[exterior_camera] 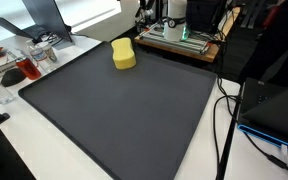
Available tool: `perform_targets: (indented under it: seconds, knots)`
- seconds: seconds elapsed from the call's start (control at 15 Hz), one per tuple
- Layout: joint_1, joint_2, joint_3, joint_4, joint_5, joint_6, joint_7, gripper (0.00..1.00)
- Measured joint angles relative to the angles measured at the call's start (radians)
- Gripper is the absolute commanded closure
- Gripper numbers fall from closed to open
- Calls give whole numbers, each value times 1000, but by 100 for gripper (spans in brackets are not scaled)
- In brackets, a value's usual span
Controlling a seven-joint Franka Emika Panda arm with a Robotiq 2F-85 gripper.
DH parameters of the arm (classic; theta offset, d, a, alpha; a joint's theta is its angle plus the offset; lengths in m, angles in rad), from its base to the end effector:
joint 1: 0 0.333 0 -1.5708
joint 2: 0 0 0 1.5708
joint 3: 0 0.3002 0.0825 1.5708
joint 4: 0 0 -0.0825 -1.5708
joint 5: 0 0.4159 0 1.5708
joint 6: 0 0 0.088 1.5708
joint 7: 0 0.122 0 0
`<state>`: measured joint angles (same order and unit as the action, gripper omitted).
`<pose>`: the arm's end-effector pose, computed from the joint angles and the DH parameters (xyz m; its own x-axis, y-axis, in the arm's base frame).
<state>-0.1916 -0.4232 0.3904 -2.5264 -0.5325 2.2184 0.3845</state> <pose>0.4543 0.0620 0.3846 0.9718 0.1527 0.1799 0.0349 -0.8470 0.5305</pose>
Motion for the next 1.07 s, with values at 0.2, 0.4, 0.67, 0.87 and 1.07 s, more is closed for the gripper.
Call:
perform_targets:
  seconds: [0.2, 0.4, 0.67, 0.87, 1.07]
  knots:
    - [56, 95, -81, 49, 13, -60, -68, 0]
    - [97, 187, -147, 98, 33, -96, -132, 0]
    - [133, 301, -215, 159, 83, -115, -202, 0]
    - [148, 385, -254, 224, 175, -129, -255, 0]
    - [153, 482, -291, 337, 263, -197, -303, 0]
